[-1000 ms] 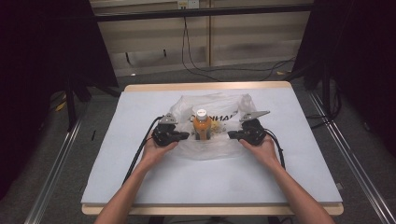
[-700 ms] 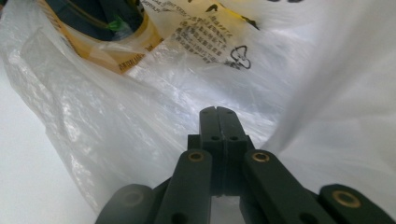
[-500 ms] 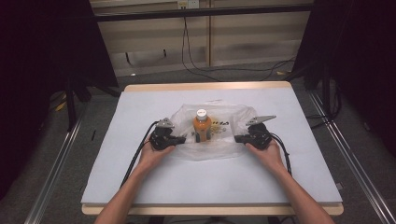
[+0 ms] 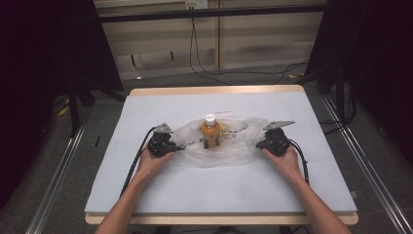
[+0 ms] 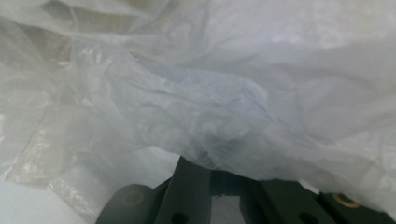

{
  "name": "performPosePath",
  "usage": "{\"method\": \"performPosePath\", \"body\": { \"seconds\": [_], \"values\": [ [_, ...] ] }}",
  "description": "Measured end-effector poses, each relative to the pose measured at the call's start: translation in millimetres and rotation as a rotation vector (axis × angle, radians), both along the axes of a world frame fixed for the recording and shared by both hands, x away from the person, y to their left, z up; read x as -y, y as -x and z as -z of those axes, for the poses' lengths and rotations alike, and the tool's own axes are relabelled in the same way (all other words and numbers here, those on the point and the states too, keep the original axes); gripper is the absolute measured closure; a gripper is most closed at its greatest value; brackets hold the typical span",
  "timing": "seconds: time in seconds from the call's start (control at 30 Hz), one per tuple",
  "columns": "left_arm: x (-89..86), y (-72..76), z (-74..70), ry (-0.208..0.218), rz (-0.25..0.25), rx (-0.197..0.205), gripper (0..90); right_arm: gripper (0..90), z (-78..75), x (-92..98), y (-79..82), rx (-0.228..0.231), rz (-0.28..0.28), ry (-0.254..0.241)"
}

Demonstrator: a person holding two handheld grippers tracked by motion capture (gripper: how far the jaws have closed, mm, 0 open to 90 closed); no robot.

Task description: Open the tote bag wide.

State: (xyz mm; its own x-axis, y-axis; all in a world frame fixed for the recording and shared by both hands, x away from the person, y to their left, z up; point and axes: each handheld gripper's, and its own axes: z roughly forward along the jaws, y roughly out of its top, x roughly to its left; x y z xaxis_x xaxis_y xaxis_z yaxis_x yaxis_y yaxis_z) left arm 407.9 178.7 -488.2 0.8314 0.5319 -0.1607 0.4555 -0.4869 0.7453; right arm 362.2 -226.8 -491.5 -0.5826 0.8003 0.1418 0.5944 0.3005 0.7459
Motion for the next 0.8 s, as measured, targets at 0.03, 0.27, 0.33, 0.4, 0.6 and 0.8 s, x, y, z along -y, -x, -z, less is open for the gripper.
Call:
{"method": "performPosePath", "body": {
  "seconds": [0.03,0.27,0.33,0.4,0.6,0.8],
  "values": [
    [1.9,1.7,-1.5,0.023,0.009,-0.004,90.0,90.0,0.4,-0.2,-0.2,0.001,-0.002,-0.010],
    [13.6,18.9,-19.4,0.075,0.061,0.033,90.0,90.0,-18.8,-9.6,12.2,0.051,-0.038,-0.079],
    [14.3,28.4,-25.4,0.072,0.071,0.060,90.0,90.0,-30.9,-10.3,24.0,0.081,-0.051,-0.106],
    [9.4,38.0,-35.5,0.119,0.087,0.076,90.0,90.0,-37.7,-9.3,31.5,0.100,-0.056,-0.111],
    [-0.4,44.0,-51.0,0.185,0.083,0.109,90.0,90.0,-60.1,-2.7,43.6,0.159,-0.051,-0.161],
    [-4.7,55.7,-72.8,0.213,0.108,0.167,90.0,90.0,-80.6,2.9,50.6,0.212,-0.056,-0.198]
  ]
}}
